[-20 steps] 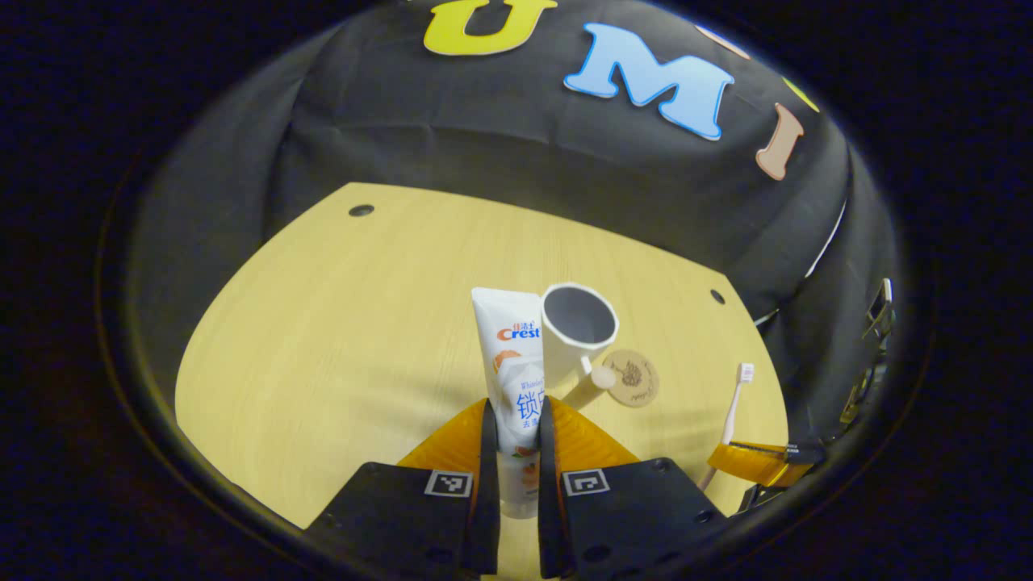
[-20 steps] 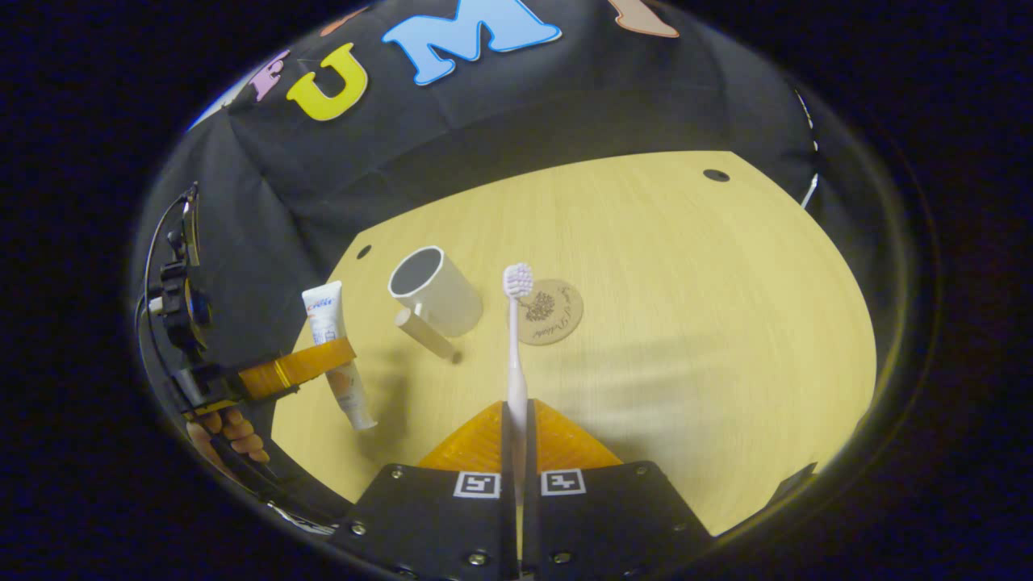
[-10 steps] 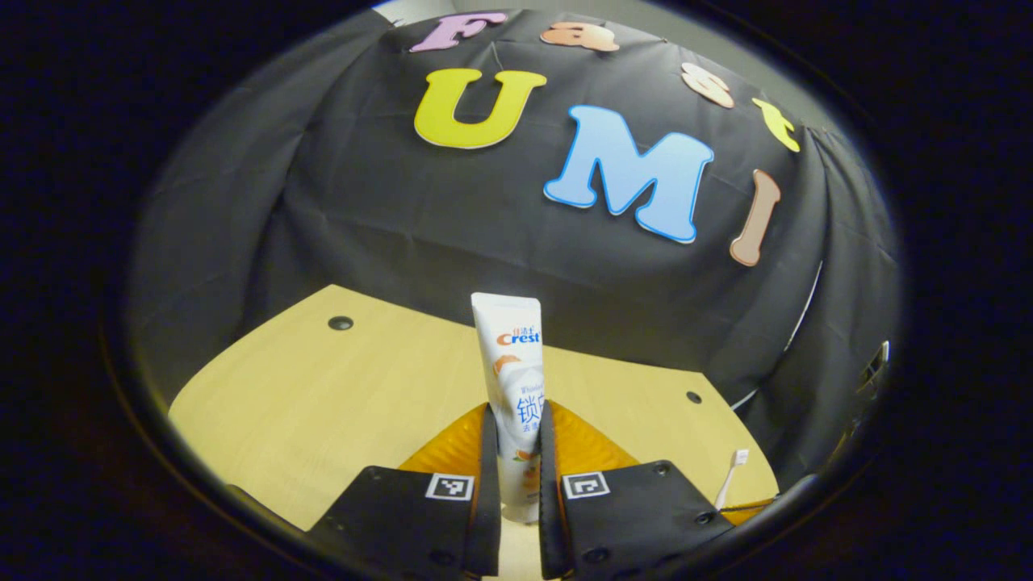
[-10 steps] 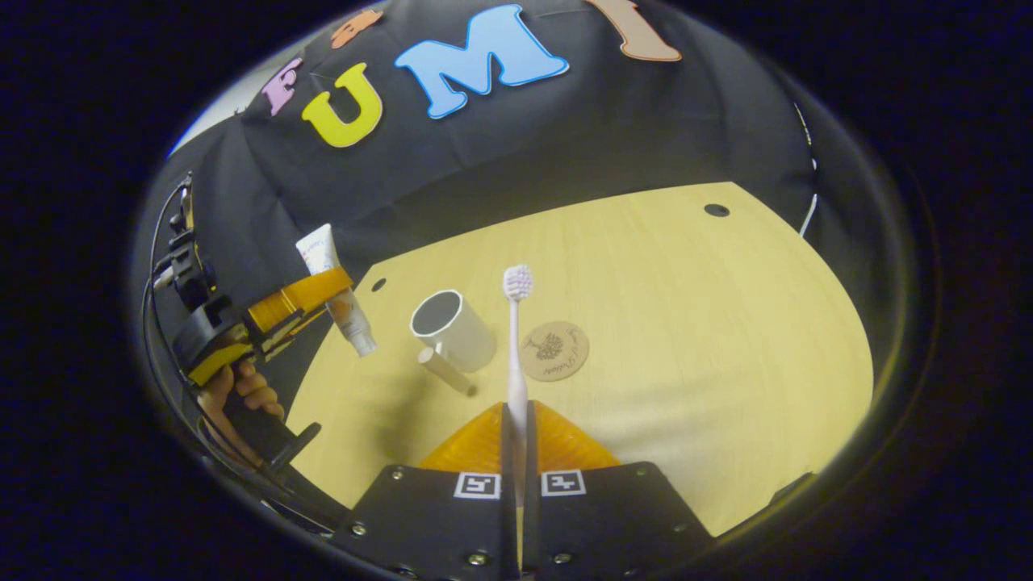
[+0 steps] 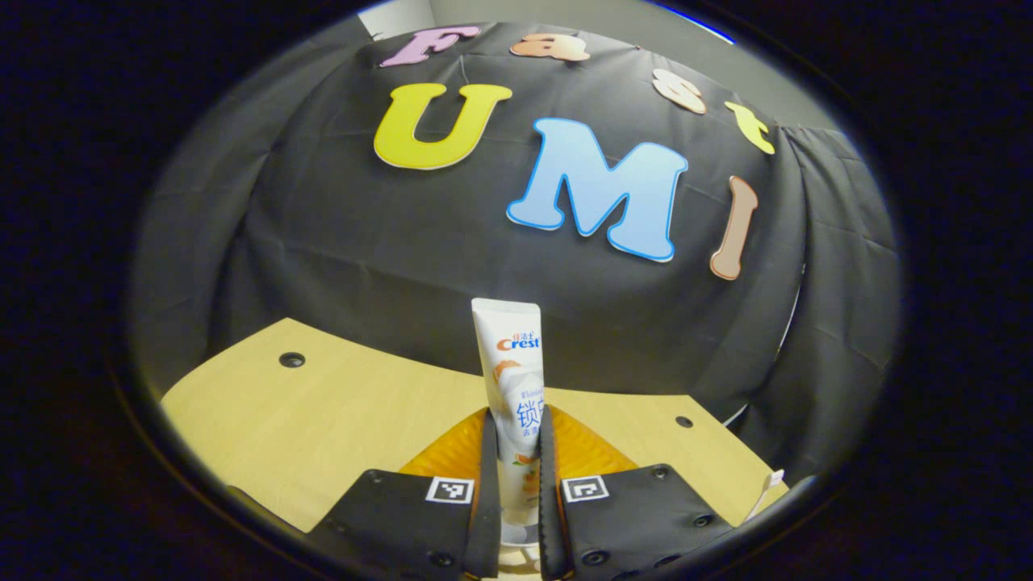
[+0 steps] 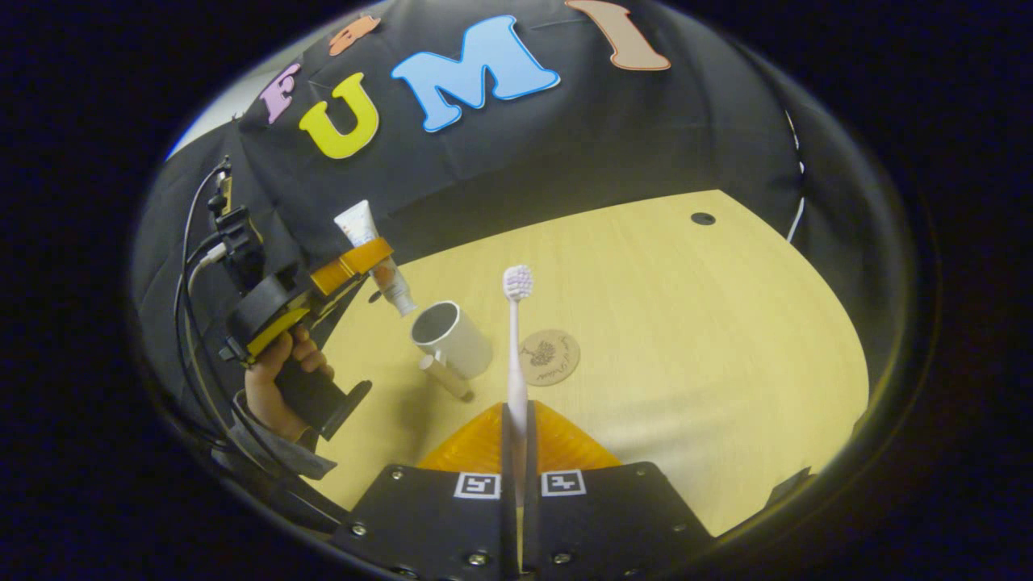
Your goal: Put the toothbrush and toothpaste on the desktop into the cup, then pick up the cup and place it on the coaster on the desktop.
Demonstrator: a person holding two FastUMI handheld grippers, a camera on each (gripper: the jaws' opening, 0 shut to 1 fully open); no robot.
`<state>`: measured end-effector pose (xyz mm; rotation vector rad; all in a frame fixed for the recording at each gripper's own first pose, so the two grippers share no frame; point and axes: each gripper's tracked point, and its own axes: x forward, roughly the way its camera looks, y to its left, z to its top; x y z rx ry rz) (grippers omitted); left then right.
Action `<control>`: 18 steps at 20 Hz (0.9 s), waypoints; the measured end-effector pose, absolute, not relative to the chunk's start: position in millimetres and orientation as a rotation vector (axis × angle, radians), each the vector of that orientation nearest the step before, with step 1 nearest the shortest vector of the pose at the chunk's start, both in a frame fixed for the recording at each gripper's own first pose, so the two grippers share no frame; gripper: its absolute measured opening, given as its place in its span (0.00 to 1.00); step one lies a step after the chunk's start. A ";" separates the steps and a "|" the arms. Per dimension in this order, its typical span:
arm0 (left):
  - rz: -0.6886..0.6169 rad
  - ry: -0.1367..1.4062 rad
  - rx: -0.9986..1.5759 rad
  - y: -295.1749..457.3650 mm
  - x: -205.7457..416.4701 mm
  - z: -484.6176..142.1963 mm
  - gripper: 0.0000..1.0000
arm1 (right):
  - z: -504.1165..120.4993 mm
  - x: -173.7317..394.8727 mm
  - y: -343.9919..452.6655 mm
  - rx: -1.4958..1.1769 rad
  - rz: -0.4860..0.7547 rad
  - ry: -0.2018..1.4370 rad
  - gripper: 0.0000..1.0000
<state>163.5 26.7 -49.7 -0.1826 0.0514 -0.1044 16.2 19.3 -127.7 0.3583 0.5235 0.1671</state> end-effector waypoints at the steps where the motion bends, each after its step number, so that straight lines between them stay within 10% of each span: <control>1: -0.111 0.068 -0.175 23.3 169.4 -57.2 0.27 | -127.9 16.8 19.1 0.359 0.162 0.526 0.04; 18: -0.151 0.206 -0.066 13.5 161.2 -116.9 0.46 | -126.7 11.9 26.1 0.381 0.169 0.533 0.04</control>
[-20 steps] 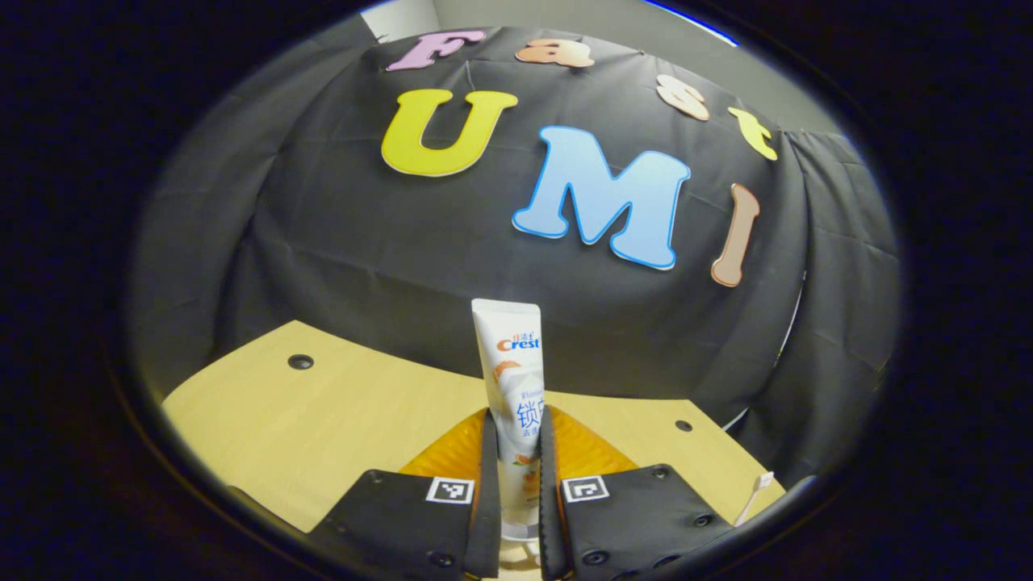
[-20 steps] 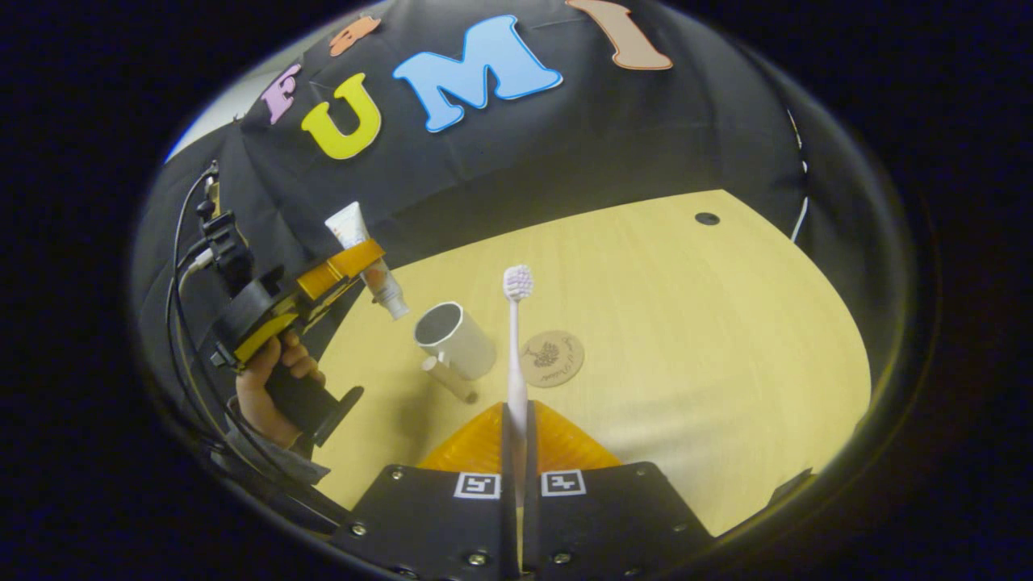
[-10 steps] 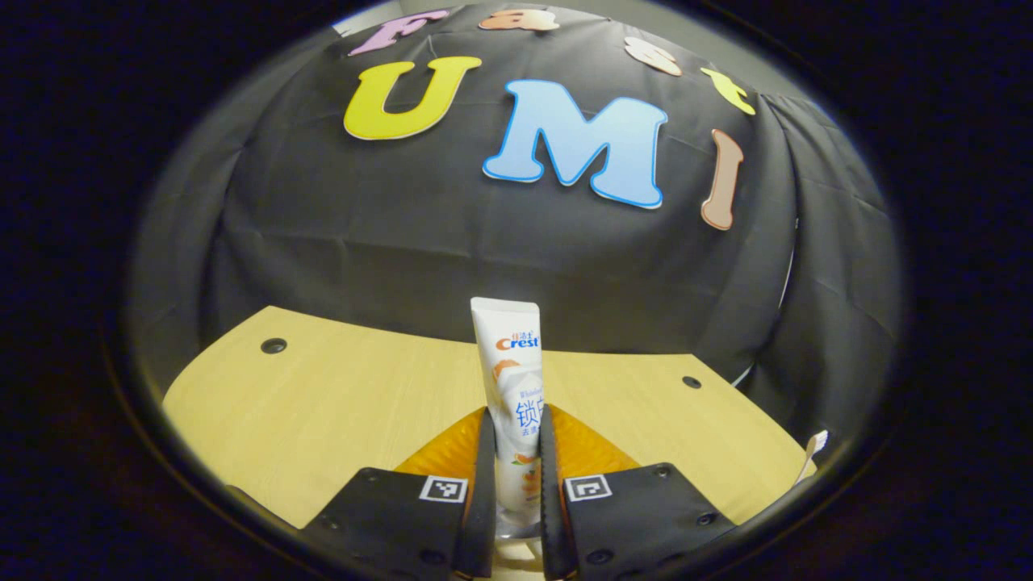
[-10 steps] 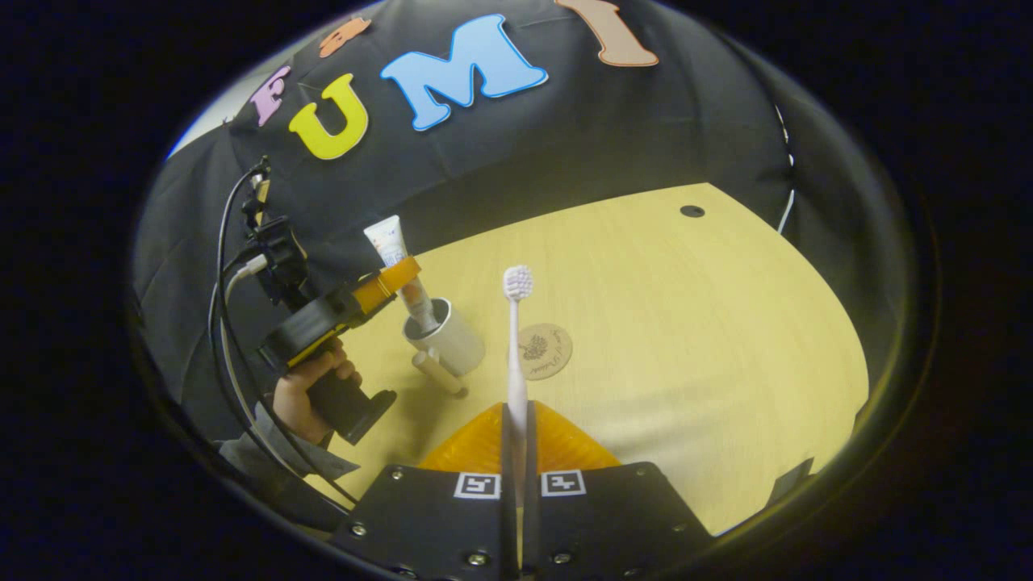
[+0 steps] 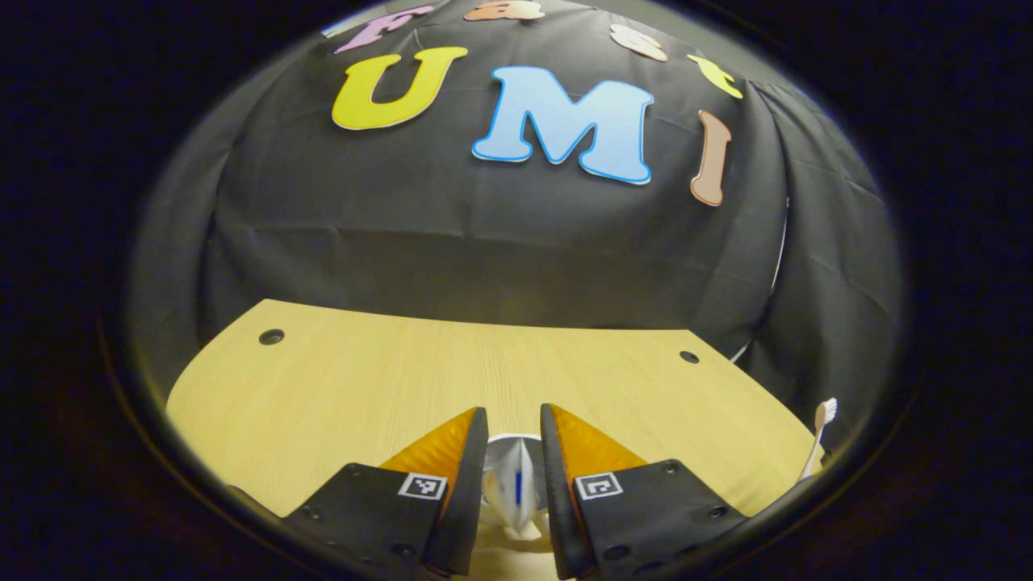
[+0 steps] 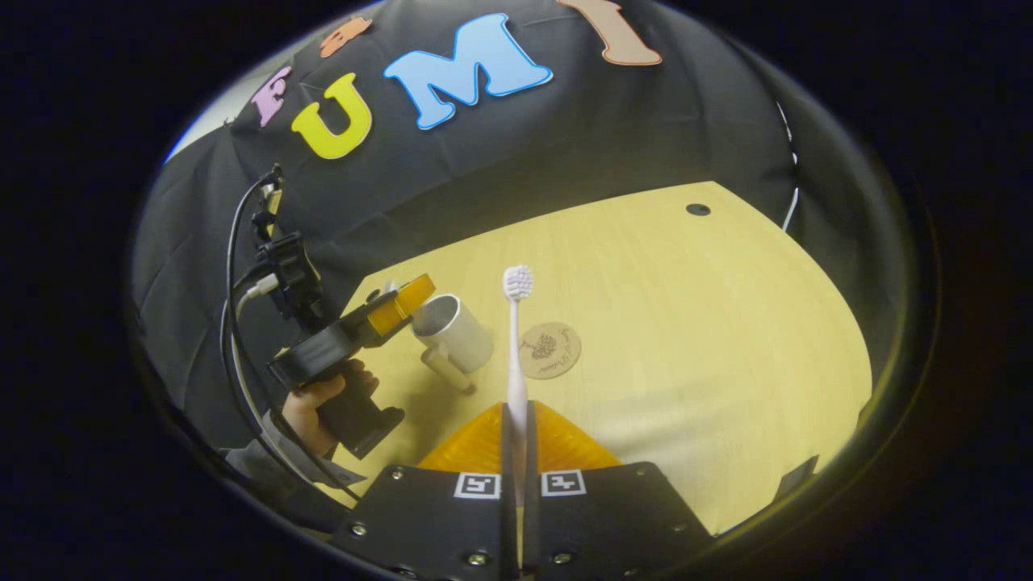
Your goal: Put the toothbrush and toothpaste on the desktop into the cup, then pick up the cup and place it on the coaster on the desktop.
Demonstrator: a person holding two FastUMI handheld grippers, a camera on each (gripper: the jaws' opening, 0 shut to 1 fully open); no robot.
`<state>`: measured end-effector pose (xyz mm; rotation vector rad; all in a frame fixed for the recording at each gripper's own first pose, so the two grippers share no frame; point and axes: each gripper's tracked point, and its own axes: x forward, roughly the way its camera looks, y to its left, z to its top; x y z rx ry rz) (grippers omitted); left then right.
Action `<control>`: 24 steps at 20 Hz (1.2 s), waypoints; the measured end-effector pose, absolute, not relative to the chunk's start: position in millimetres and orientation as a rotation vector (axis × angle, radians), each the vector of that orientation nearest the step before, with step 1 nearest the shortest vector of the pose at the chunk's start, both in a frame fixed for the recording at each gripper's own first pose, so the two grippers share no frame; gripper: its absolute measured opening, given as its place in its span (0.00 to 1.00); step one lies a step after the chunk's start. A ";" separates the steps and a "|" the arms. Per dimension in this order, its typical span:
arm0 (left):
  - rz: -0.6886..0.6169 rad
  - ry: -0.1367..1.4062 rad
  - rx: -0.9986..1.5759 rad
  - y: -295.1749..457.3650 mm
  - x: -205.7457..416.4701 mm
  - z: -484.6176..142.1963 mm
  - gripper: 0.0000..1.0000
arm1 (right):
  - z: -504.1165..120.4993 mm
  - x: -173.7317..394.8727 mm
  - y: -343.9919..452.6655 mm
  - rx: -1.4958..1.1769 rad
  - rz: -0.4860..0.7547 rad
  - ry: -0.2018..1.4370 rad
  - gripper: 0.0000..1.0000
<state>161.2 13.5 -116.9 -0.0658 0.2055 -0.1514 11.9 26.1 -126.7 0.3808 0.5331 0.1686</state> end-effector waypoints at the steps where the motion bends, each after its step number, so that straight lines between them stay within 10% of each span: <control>1: -0.147 0.209 -0.069 14.0 159.1 -116.7 0.53 | -124.4 11.5 27.2 0.380 0.172 0.530 0.04; 5: -0.141 0.219 -0.105 19.2 146.0 -116.8 0.87 | -111.9 20.6 32.8 0.376 0.196 0.502 0.04; 24: -0.133 0.283 -0.214 37.6 59.2 -112.5 0.87 | -21.5 165.7 98.0 0.424 0.337 0.234 0.04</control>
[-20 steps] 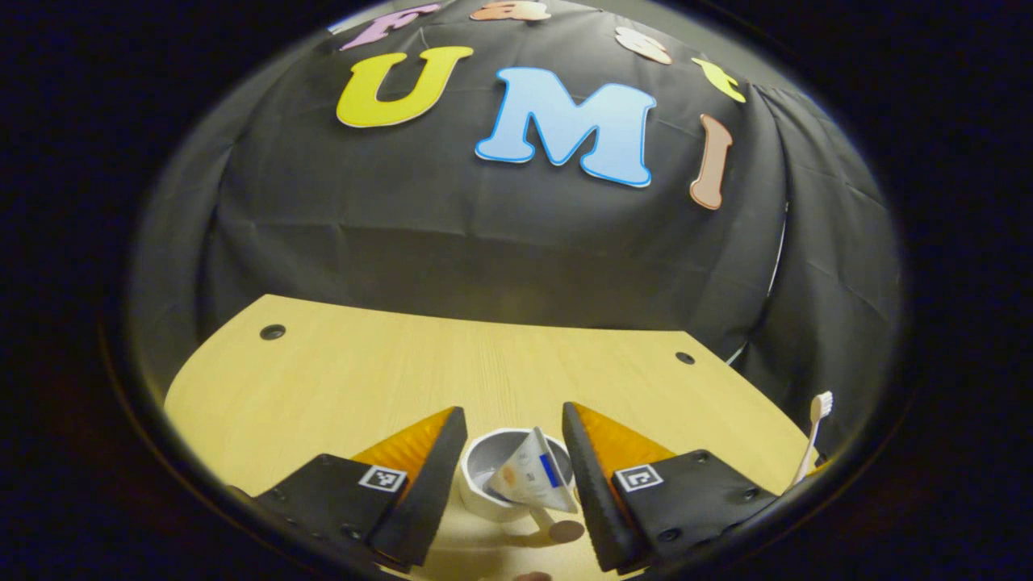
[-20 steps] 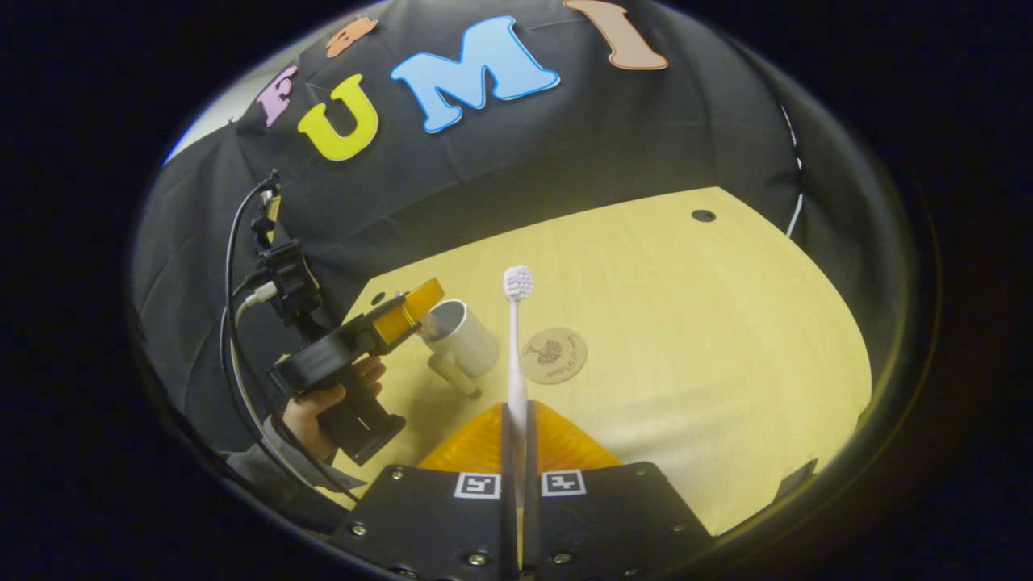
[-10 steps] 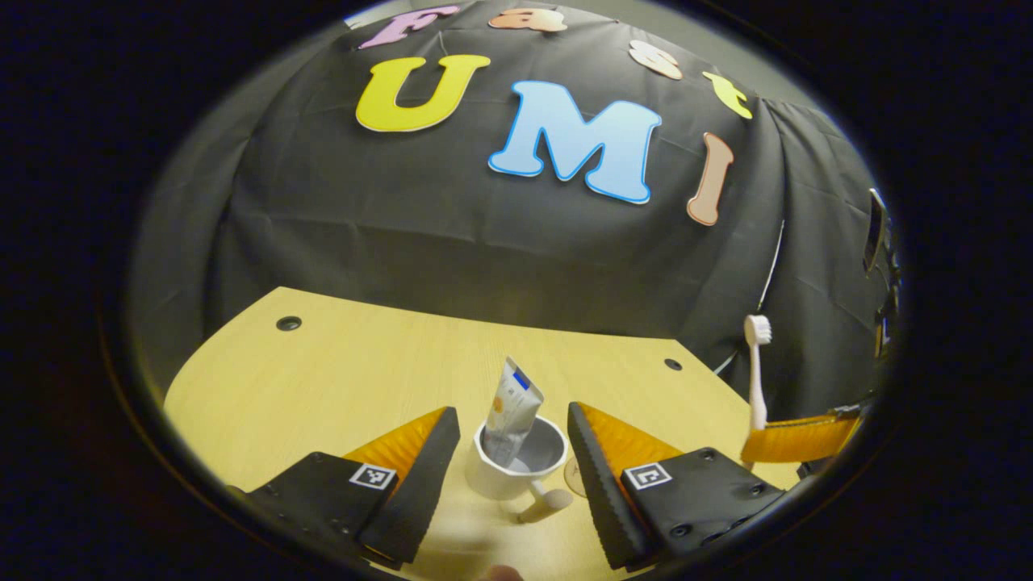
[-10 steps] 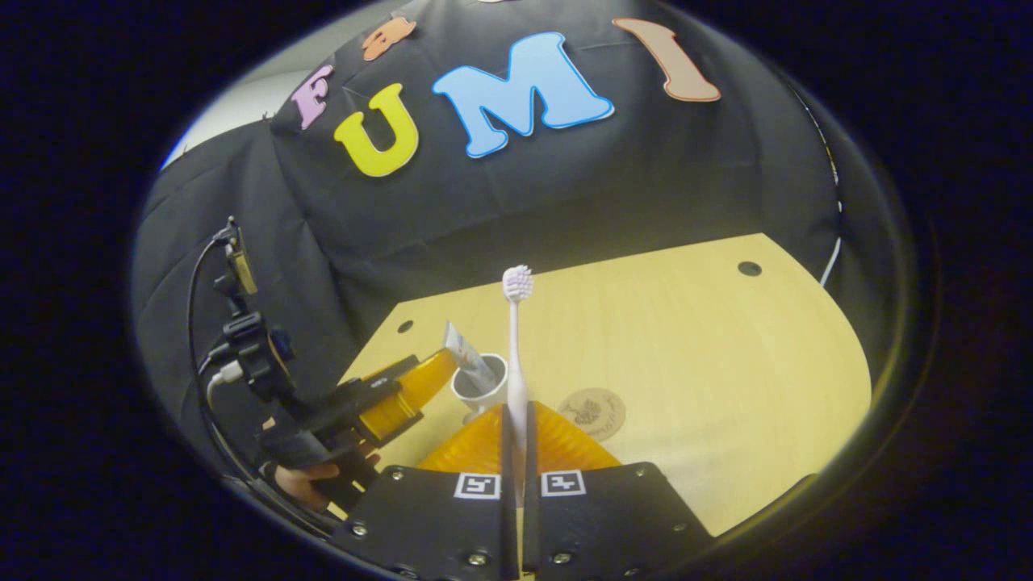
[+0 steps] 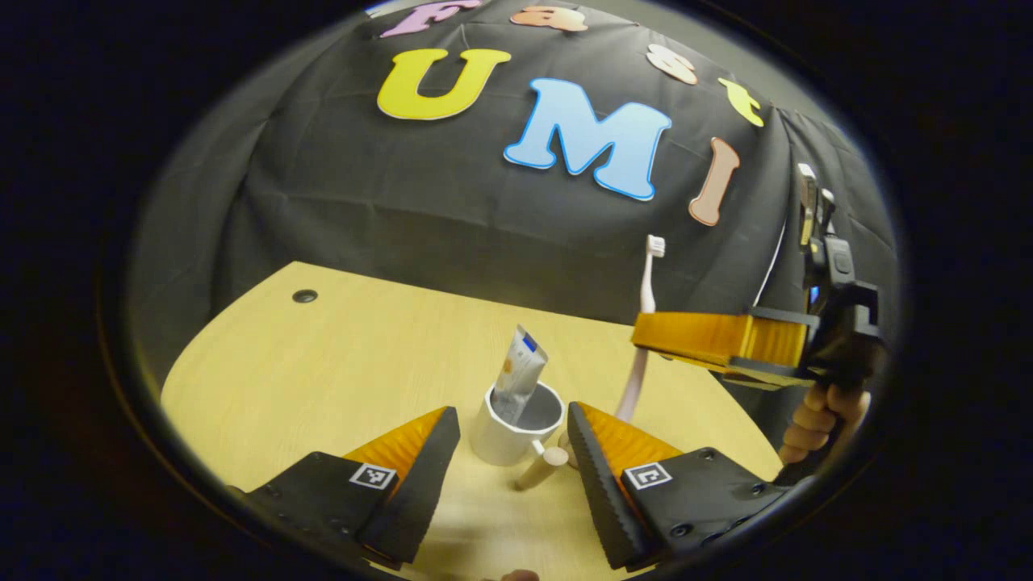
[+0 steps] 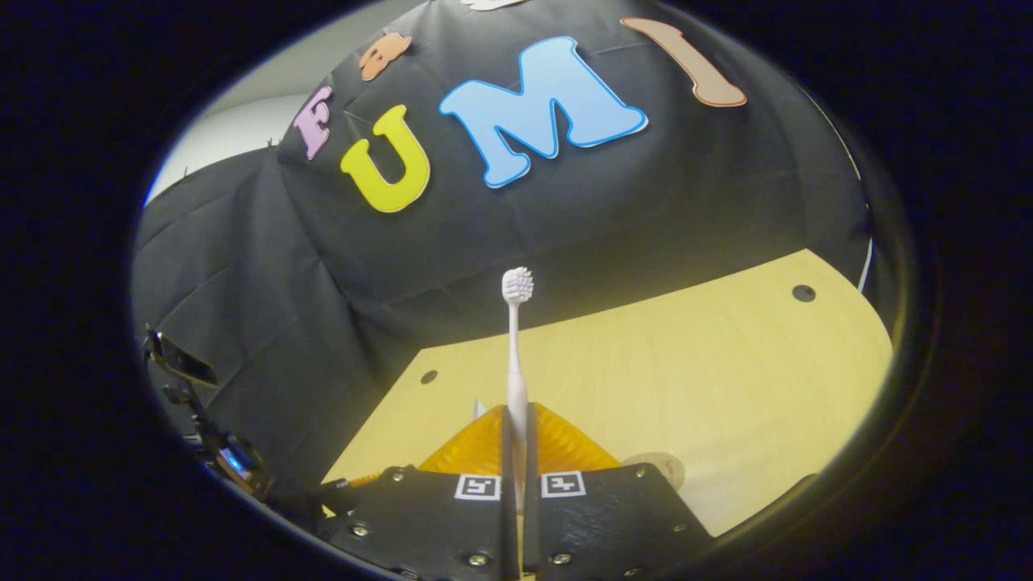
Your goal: Put the toothbrush and toothpaste on the desktop into the cup, then pick up the cup and place it on the coaster on the desktop.
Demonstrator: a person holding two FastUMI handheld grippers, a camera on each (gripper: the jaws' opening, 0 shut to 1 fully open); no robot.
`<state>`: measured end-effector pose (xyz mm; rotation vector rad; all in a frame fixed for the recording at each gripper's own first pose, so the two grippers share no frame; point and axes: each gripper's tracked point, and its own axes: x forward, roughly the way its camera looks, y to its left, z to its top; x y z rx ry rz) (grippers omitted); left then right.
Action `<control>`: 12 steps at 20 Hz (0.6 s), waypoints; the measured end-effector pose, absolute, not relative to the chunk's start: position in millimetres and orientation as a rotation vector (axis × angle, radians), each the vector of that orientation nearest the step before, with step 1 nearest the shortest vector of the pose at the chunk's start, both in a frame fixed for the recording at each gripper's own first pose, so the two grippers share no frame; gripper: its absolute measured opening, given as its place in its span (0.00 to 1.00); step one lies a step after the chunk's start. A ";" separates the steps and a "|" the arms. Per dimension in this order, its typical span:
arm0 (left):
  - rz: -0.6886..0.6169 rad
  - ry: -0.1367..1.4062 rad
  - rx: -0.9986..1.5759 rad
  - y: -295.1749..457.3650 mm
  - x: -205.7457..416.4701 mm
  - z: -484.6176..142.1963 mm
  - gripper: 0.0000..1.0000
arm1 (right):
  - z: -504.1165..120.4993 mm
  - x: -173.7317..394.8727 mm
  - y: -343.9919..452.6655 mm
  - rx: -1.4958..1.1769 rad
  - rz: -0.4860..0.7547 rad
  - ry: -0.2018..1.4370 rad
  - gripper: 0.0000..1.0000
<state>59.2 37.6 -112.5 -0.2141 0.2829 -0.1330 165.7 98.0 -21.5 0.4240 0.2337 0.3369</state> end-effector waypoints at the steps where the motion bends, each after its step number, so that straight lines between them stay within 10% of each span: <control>1: -0.128 0.291 -0.230 39.9 56.2 -114.2 0.87 | -20.6 173.0 101.6 0.428 0.336 0.226 0.04; 12: -0.087 0.347 -0.252 59.0 44.4 -129.8 0.82 | -60.3 216.0 134.8 0.390 0.295 0.237 0.04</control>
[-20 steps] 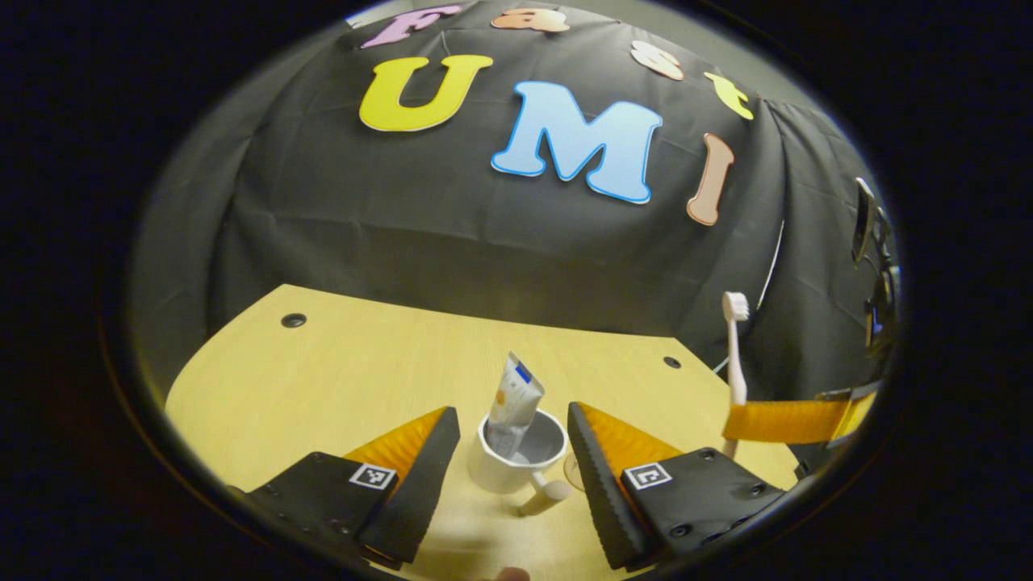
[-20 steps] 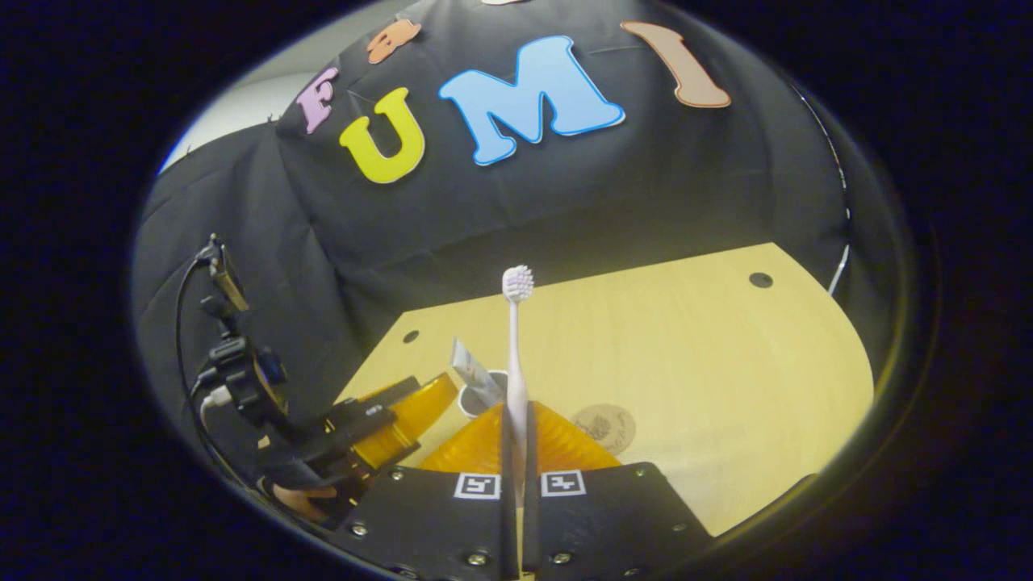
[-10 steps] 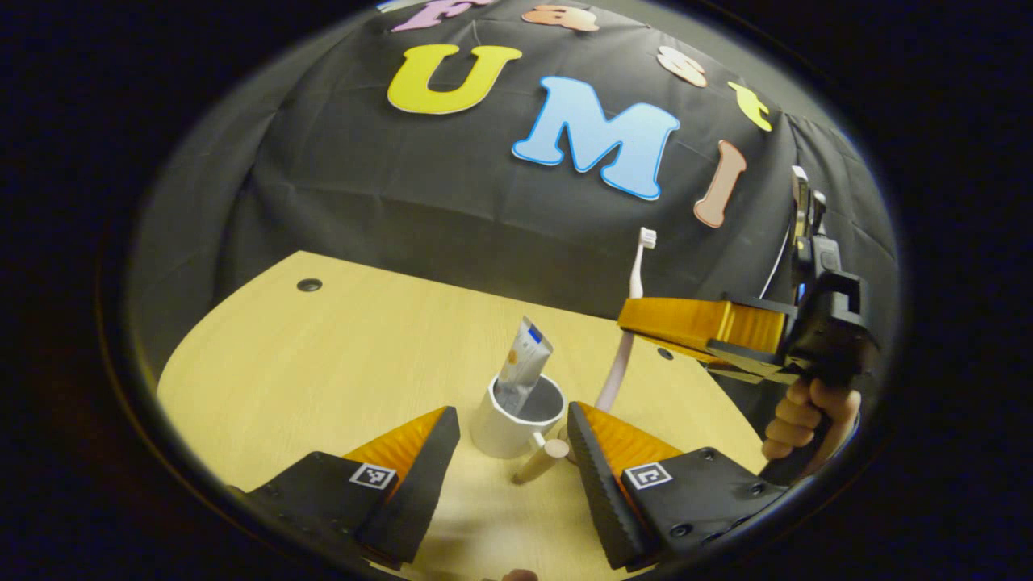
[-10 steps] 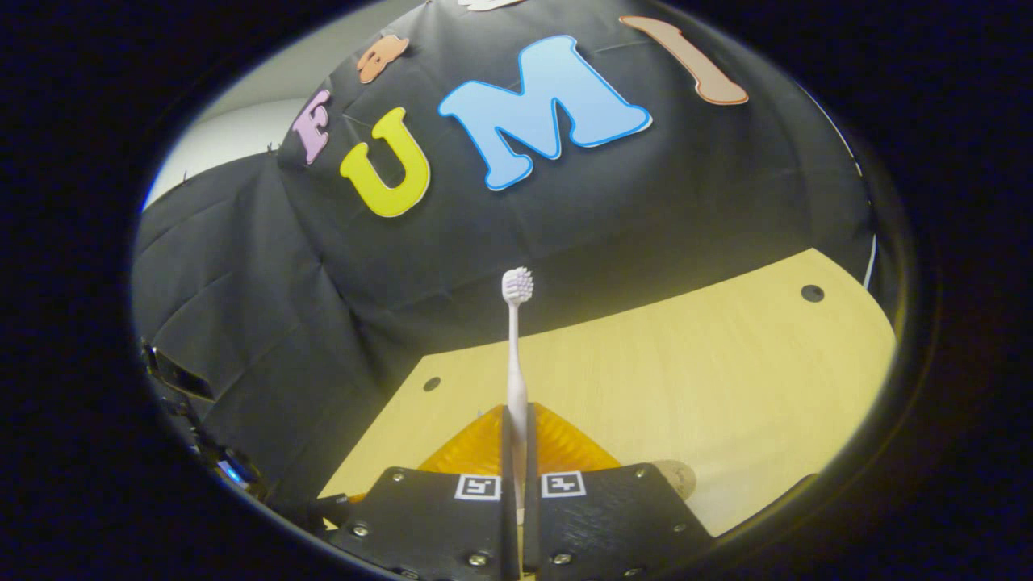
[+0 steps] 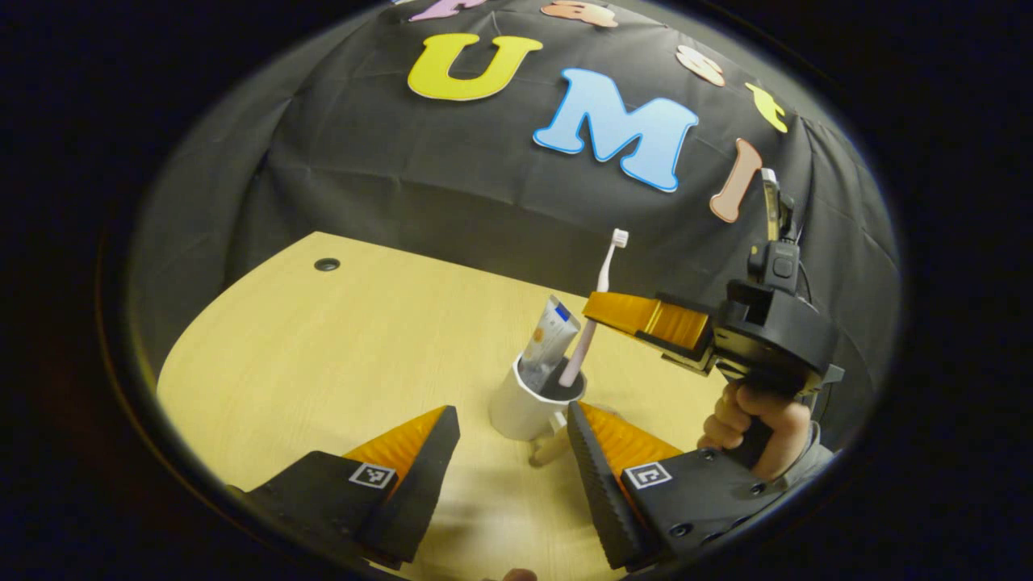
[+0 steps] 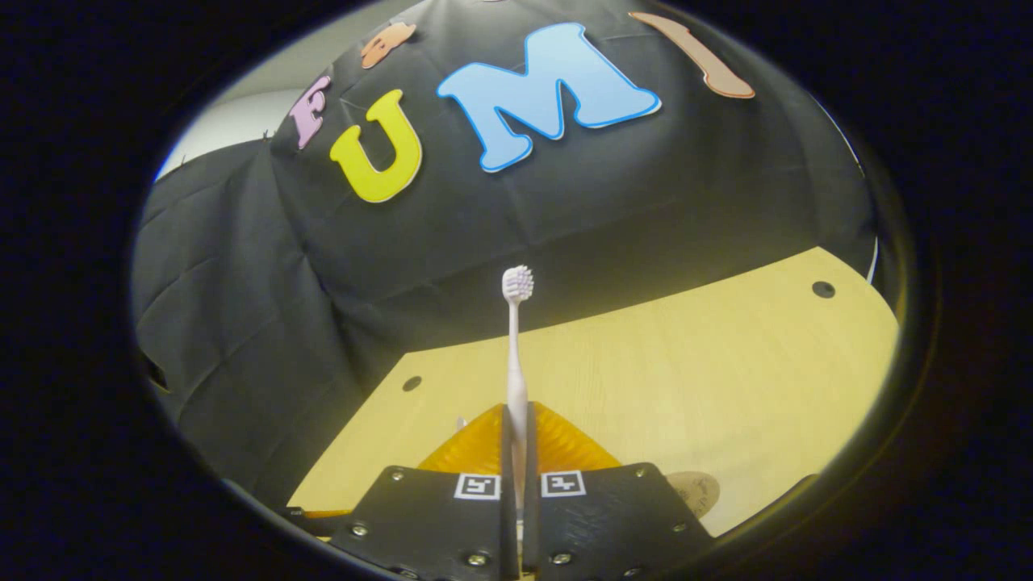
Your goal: Put the toothbrush and toothpaste on the desktop into the cup, then pick up the cup and place it on the coaster on the desktop.
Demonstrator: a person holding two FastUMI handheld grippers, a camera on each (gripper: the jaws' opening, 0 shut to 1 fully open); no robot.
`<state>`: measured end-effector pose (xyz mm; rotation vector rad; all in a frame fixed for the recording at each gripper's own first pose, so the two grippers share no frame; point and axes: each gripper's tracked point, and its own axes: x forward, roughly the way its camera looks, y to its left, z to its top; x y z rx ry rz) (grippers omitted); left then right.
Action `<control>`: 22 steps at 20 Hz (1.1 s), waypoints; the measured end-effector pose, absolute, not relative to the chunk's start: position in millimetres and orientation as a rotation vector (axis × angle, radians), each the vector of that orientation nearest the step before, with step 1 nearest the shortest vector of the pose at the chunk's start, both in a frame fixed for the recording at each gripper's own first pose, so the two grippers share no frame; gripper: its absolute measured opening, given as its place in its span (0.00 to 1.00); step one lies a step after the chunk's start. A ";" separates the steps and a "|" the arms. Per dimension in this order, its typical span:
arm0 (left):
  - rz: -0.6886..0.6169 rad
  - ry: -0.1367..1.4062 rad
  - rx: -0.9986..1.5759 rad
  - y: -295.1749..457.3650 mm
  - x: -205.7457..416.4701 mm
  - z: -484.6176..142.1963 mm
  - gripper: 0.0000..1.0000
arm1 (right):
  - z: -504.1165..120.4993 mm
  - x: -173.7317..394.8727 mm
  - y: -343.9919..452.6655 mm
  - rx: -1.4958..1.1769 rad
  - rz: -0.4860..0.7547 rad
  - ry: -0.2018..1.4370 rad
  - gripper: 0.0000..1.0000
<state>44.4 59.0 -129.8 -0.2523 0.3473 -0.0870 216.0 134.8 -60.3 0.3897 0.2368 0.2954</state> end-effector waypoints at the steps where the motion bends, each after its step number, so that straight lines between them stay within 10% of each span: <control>1: -0.083 0.349 -0.255 60.3 44.6 -129.6 0.82 | -63.2 216.2 136.0 0.375 0.296 0.241 0.04; 5: -0.083 0.358 -0.265 61.1 45.5 -131.9 0.82 | -75.4 216.4 139.2 0.325 0.287 0.260 0.00; 10: -0.080 0.360 -0.282 59.1 45.0 -133.8 0.82 | -70.4 203.3 140.7 0.319 0.322 0.262 0.19; 15: -0.077 0.360 -0.287 55.1 44.3 -132.5 0.82 | -63.9 189.9 131.0 0.258 0.308 0.244 0.95; 22: -0.097 0.379 -0.256 40.8 45.3 -130.6 0.87 | -48.5 171.6 111.4 0.241 0.280 0.226 0.95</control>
